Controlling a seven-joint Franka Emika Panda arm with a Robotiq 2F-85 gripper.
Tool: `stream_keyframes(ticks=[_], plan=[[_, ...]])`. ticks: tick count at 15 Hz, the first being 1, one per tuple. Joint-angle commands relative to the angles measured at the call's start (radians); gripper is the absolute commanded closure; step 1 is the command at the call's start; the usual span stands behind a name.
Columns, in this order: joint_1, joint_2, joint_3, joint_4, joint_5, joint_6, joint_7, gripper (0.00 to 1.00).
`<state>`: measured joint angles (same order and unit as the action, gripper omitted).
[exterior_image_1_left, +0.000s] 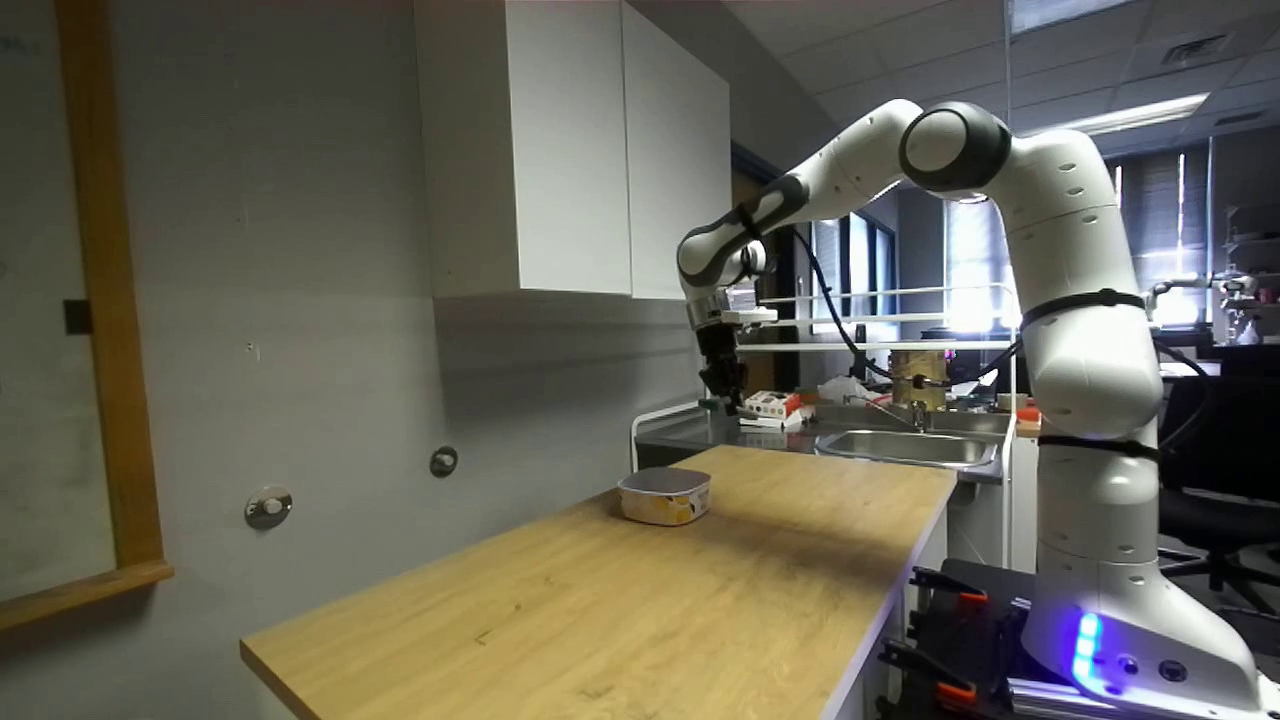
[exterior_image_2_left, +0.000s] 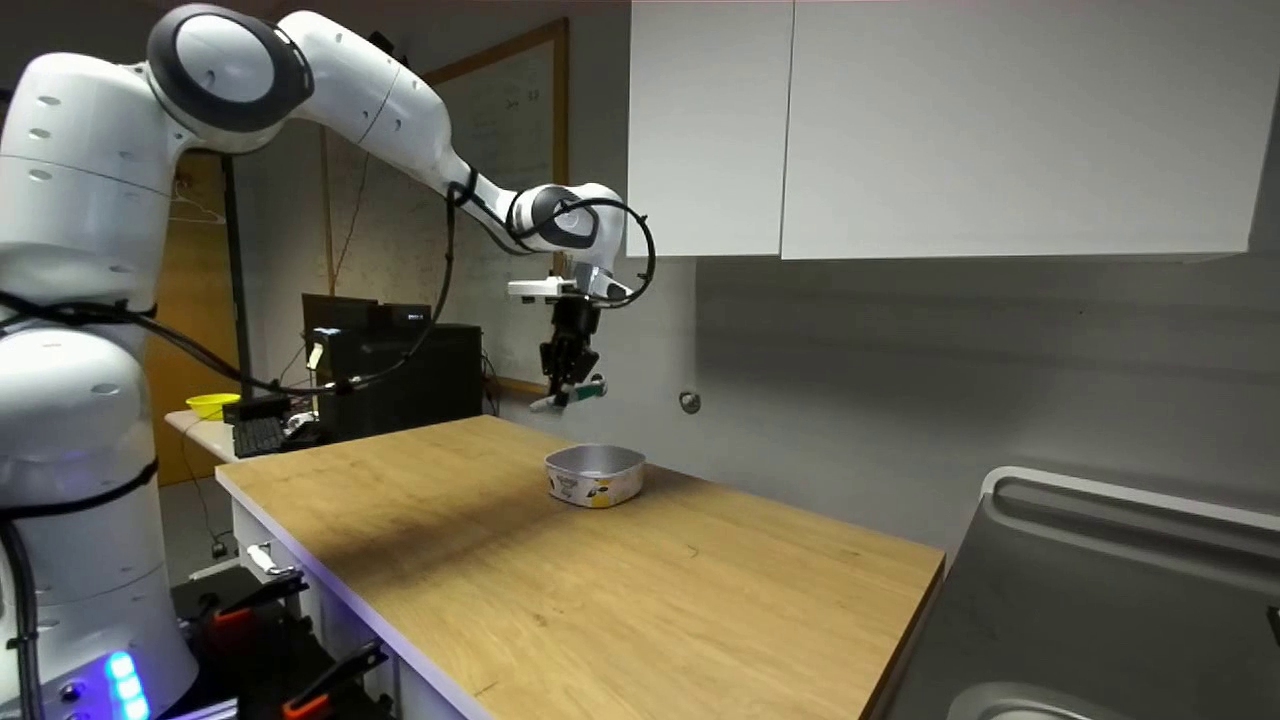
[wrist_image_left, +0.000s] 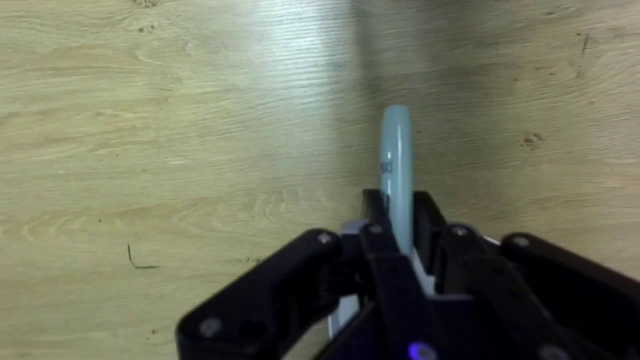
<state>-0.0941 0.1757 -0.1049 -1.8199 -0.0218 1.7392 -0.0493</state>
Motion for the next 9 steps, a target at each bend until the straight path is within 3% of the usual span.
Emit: stream_keyframes(ticks=[1,9], plan=[[0.03,0.155,0.025,0.212,-0.053,-0.1,0.044,0.94],[0.045,0.428,0.035,0.556,-0.083,-0.255,0.017,0.94]])
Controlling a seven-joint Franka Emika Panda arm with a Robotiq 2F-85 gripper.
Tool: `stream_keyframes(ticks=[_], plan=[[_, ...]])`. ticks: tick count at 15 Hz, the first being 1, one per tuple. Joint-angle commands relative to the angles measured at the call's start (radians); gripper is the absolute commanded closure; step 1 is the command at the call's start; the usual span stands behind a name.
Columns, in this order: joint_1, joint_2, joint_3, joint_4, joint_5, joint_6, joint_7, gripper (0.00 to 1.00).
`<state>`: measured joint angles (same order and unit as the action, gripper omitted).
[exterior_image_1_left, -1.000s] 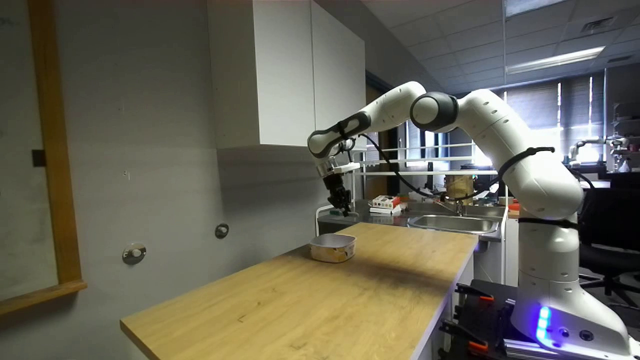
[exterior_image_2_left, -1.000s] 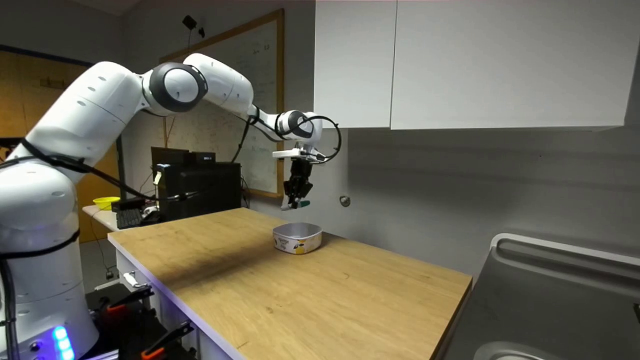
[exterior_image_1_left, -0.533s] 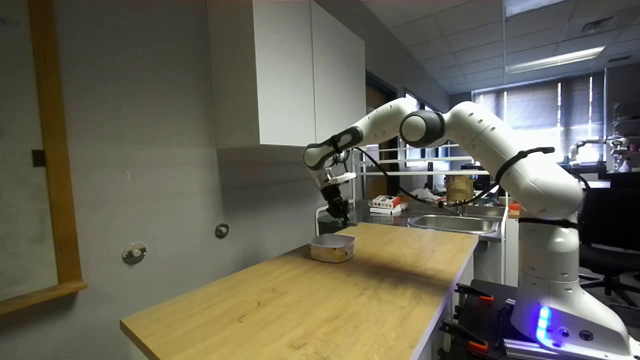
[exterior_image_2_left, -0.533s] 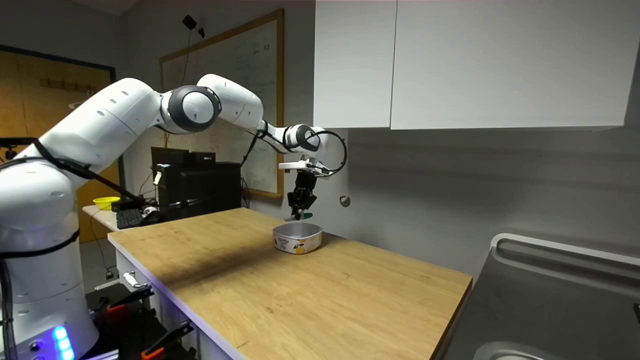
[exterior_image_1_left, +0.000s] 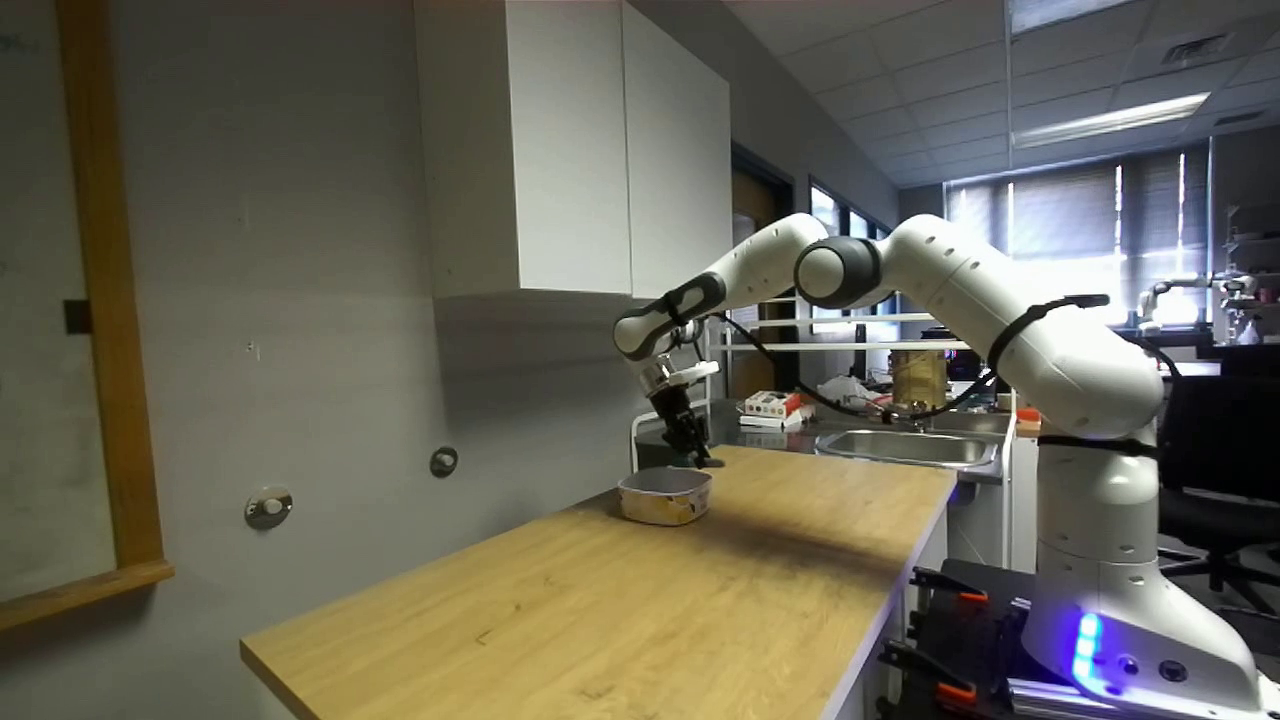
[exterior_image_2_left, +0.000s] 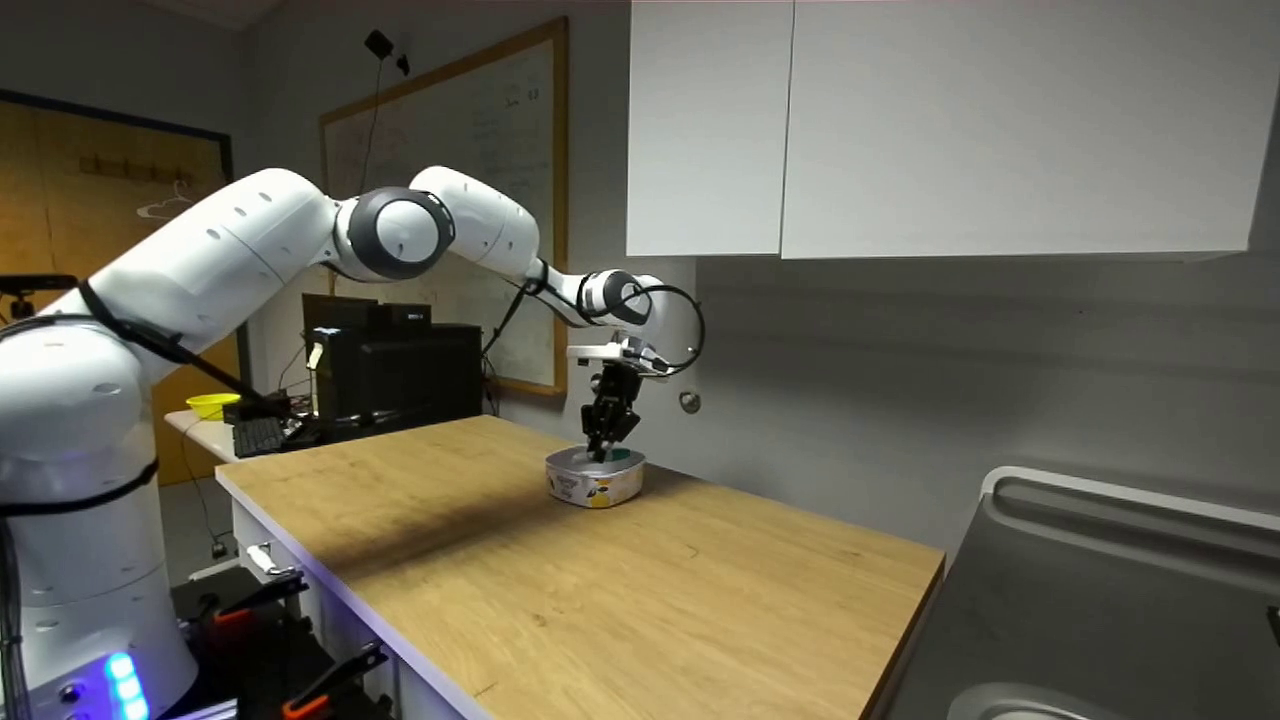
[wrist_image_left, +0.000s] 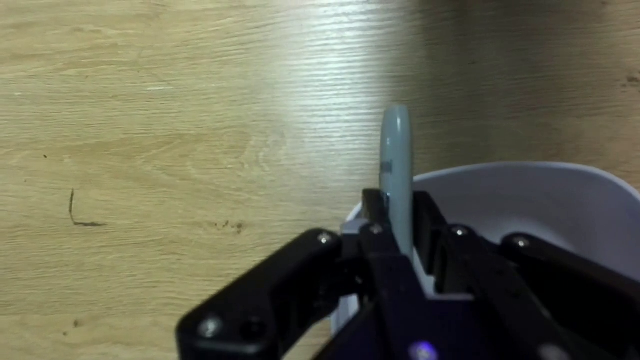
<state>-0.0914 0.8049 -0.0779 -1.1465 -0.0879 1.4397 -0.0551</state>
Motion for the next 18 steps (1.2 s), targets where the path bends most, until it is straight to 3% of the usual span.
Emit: stream_keyframes(ticks=[1,2,3,6,12,13,15,18], plan=[[-0.027,0.007,0.004,0.023,0.003,-0.025,-0.023,0.57],[-0.032,0.007,0.003,0.025,0.001,-0.023,-0.025,0.87],[-0.034,0.004,0.0,0.02,-0.007,-0.015,-0.032,0.86],[-0.04,0.003,-0.005,0.02,-0.011,-0.016,-0.03,1.0],[-0.031,-0.012,-0.012,0.021,-0.027,-0.035,-0.018,0.99],[-0.031,-0.02,-0.012,0.02,-0.025,-0.039,-0.013,0.74],[-0.034,-0.05,-0.011,0.0,-0.022,-0.032,-0.014,0.68],[-0.035,-0.114,-0.015,-0.053,-0.039,0.008,-0.031,0.45]])
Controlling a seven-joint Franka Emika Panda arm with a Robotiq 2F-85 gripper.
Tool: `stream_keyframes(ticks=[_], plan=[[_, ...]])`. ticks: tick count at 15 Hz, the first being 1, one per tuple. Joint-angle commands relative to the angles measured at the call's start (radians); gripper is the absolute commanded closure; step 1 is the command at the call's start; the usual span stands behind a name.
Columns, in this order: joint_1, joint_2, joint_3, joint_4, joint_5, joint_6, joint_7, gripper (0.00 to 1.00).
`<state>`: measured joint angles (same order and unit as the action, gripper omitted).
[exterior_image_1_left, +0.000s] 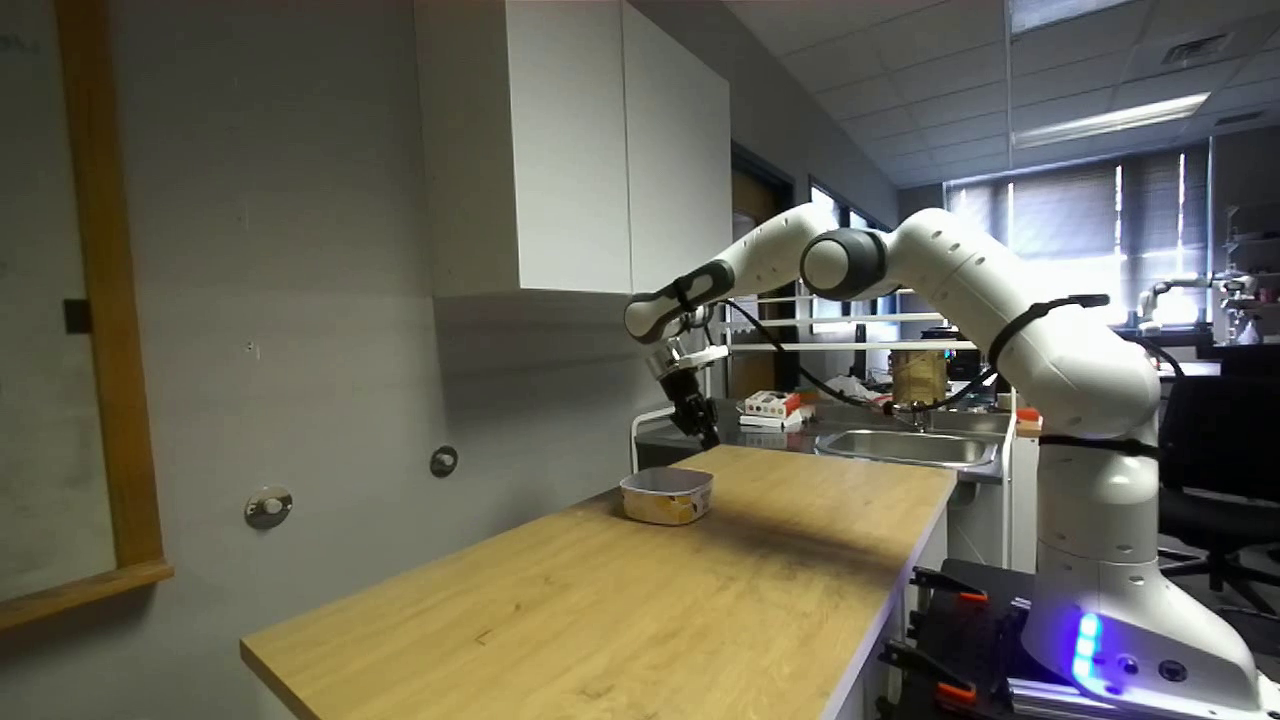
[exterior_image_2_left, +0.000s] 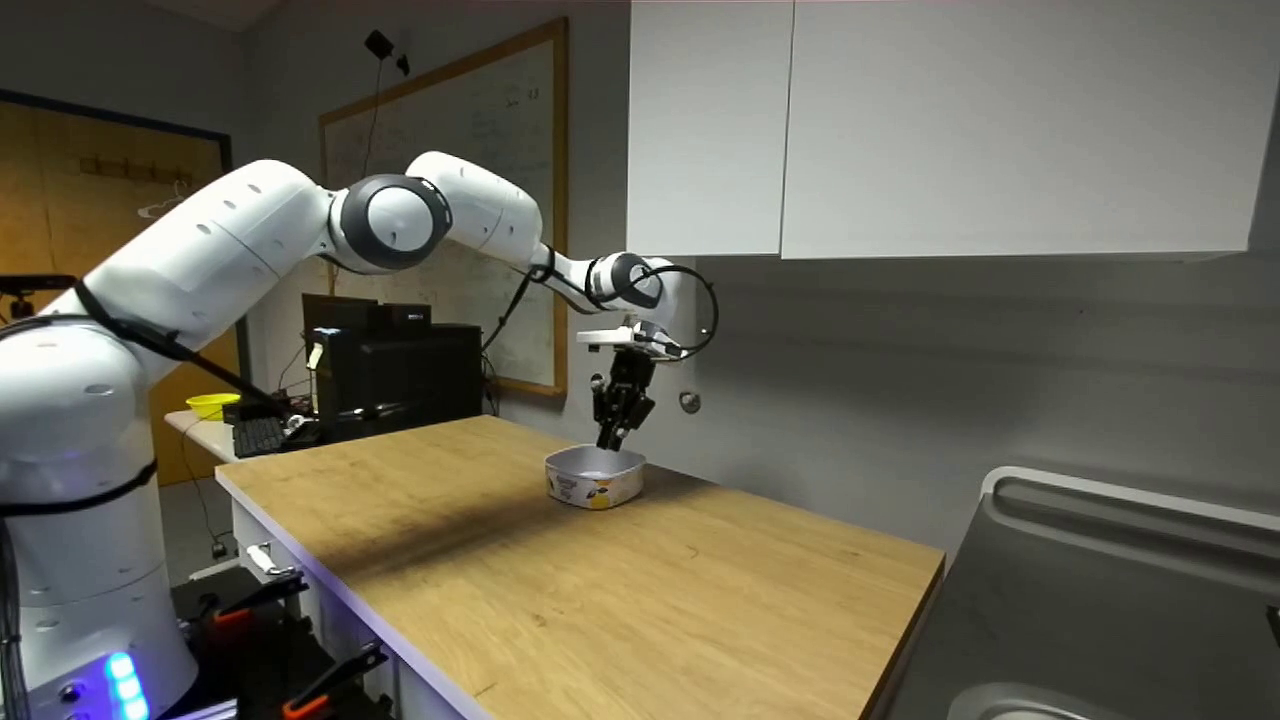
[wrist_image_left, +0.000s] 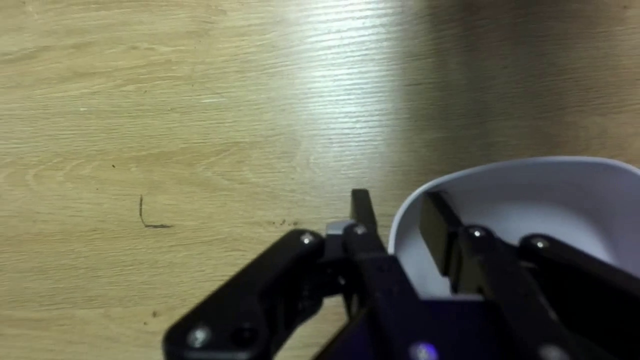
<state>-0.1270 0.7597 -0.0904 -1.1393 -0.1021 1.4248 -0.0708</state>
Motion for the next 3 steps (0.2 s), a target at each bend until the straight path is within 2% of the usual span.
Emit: stream_keyframes(ticks=[1,2,3], plan=[[-0.003,-0.012,0.003,0.002,-0.007,-0.002,-0.001,0.37],[-0.004,-0.022,0.002,0.002,-0.008,-0.003,-0.001,0.56],[-0.004,-0.024,0.002,0.002,-0.008,-0.003,-0.001,0.47]])
